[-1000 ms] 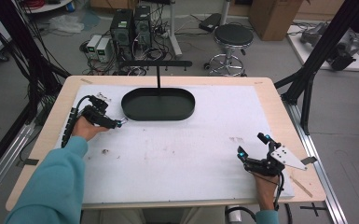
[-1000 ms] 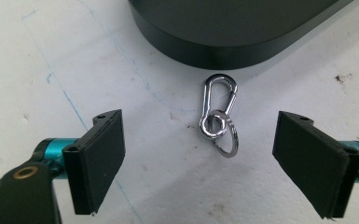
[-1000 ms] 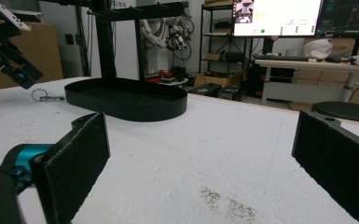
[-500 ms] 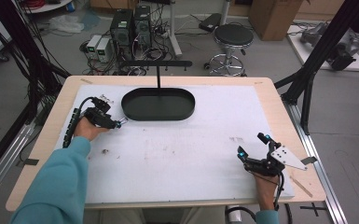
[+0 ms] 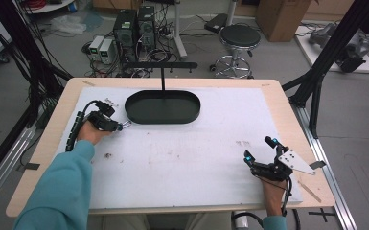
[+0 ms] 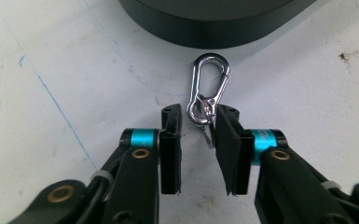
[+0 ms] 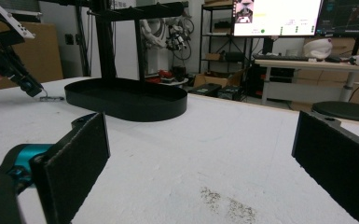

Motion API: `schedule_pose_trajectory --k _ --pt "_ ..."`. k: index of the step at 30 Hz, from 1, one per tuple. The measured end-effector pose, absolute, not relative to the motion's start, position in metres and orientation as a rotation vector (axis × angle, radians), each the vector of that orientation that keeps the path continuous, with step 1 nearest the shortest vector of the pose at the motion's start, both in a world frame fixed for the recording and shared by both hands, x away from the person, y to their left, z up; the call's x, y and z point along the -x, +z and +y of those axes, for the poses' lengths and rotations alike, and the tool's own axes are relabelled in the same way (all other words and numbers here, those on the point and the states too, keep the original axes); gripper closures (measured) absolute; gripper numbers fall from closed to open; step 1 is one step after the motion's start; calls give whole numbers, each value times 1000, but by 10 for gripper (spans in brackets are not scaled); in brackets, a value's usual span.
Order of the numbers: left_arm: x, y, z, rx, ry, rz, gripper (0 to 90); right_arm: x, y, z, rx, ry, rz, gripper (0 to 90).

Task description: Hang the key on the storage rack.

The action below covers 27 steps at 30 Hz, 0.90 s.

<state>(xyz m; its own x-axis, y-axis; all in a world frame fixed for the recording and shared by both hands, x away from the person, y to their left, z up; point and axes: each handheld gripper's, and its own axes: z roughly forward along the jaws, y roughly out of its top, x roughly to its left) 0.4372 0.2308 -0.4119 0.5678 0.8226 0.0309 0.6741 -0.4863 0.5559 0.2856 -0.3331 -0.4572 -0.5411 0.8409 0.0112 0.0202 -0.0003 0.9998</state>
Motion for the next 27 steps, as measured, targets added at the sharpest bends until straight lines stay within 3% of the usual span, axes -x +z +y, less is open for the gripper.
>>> schedule_pose_trajectory --k 12,27 --pt "-437 -411 232 -2300 397 1210 855 -286 -457 -333 -898 1610 1632 33" --pt "-435 -410 231 -2314 390 1191 882 -286 -457 -333 -898 1611 1632 33"
